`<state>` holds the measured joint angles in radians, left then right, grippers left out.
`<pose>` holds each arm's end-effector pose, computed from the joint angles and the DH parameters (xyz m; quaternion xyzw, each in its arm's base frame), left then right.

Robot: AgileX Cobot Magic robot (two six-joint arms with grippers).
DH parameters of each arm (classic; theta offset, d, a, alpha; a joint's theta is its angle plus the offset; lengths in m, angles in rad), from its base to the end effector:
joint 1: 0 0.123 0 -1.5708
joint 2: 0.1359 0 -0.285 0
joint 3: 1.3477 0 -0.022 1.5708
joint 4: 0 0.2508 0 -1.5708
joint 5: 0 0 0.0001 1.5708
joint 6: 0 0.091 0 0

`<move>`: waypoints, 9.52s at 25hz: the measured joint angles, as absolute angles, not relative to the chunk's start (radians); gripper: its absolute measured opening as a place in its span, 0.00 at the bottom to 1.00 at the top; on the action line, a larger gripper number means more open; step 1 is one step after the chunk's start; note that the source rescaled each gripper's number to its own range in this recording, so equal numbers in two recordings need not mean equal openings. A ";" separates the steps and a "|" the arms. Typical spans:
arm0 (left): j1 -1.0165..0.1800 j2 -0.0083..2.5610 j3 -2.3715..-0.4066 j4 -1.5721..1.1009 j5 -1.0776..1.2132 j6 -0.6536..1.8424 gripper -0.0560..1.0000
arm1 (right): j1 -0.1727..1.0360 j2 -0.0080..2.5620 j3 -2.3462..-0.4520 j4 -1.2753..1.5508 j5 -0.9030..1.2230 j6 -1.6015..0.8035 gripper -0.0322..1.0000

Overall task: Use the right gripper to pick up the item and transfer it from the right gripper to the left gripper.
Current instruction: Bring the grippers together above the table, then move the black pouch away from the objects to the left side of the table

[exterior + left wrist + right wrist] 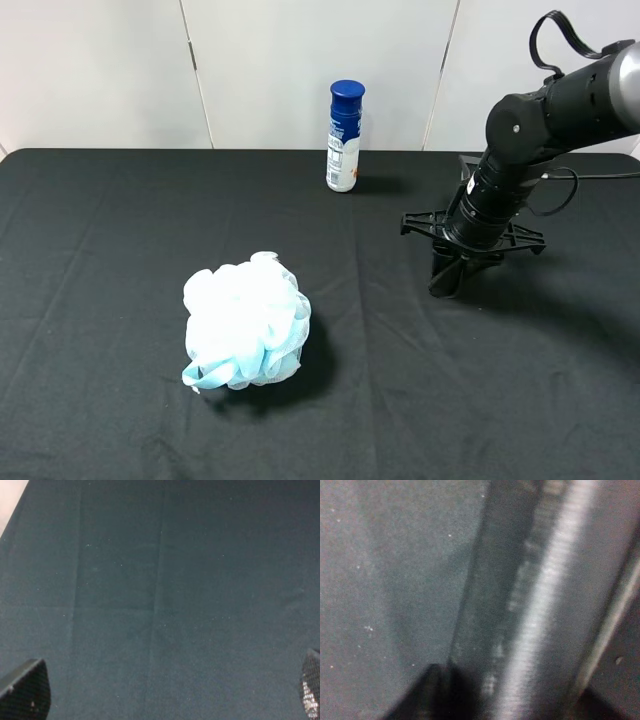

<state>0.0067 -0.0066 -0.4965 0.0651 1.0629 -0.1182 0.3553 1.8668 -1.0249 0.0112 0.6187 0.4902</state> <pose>-0.0057 0.0051 0.2762 -0.0545 0.8508 0.0034 0.5226 0.3137 0.1170 0.1368 0.0713 0.9926 0.0438 0.0884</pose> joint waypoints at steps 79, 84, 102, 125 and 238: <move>0.007 -0.007 -0.496 0.065 1.063 -0.117 1.00 | 0.798 1.481 -1.222 -0.035 1.162 -0.579 0.05; 0.007 0.000 -0.507 0.055 1.070 -0.092 1.00 | 0.798 1.481 -1.222 -0.035 1.161 -0.643 0.05; -0.148 0.549 -0.798 -0.262 1.067 0.336 1.00 | 0.798 1.481 -1.222 -0.035 1.128 -0.756 0.05; -0.785 1.151 -0.949 -0.265 0.728 0.514 1.00 | 0.798 1.481 -1.222 -0.008 1.107 -0.837 0.05; -0.797 1.244 -0.961 -0.318 0.705 0.675 0.06 | 0.753 0.294 -0.641 -0.157 1.148 0.005 1.00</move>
